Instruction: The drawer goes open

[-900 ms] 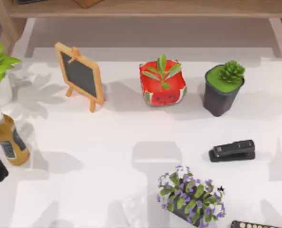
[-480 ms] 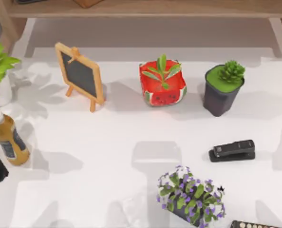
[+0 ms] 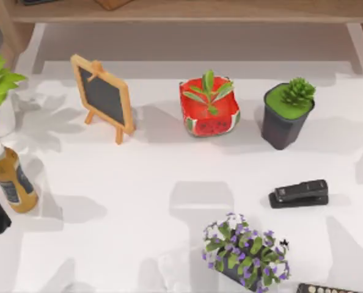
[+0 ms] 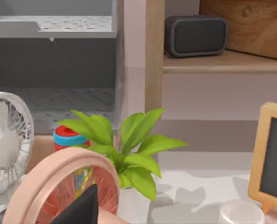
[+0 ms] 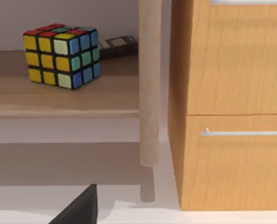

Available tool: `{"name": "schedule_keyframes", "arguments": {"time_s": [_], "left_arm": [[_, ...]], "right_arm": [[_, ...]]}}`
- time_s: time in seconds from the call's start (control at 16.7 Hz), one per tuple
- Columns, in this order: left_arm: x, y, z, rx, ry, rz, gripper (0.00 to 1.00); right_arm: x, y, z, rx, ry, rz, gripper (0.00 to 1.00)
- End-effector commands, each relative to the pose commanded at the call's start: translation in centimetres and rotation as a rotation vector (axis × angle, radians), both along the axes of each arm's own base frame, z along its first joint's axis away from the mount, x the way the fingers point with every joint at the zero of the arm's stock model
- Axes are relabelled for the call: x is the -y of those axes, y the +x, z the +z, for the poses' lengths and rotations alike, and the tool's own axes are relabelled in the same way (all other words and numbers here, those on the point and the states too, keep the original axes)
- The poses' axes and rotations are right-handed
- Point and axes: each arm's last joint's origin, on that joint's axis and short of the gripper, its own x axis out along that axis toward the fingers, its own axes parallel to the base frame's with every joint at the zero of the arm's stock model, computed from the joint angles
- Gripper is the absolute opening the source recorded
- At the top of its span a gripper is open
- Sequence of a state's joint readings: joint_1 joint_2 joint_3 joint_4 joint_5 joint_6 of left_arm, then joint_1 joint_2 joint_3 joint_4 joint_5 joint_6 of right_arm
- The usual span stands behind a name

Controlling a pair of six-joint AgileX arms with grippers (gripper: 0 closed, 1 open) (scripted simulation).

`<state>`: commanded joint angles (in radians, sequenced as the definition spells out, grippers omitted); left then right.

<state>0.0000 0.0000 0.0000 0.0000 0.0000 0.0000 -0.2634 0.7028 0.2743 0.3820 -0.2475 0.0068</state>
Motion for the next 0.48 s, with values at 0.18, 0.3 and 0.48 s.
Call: {"name": "schedule_keyframes", "arguments": {"time_s": [0.18,0.3,0.48], "left_arm": [[0.0,0.0,0.0,0.0,0.0,0.0,1.0],[0.0,0.0,0.0,0.0,0.0,0.0,1.0],[0.0,0.0,0.0,0.0,0.0,0.0,1.0]], "right_arm": [[1.5,2.7,1.4,0.027,-0.002,0.035,1.0],[2.6,4.3,1.9,0.041,-0.005,0.058,1.0],[4.4,5.5,2.0,0.048,-0.009,0.033,1.0]]}}
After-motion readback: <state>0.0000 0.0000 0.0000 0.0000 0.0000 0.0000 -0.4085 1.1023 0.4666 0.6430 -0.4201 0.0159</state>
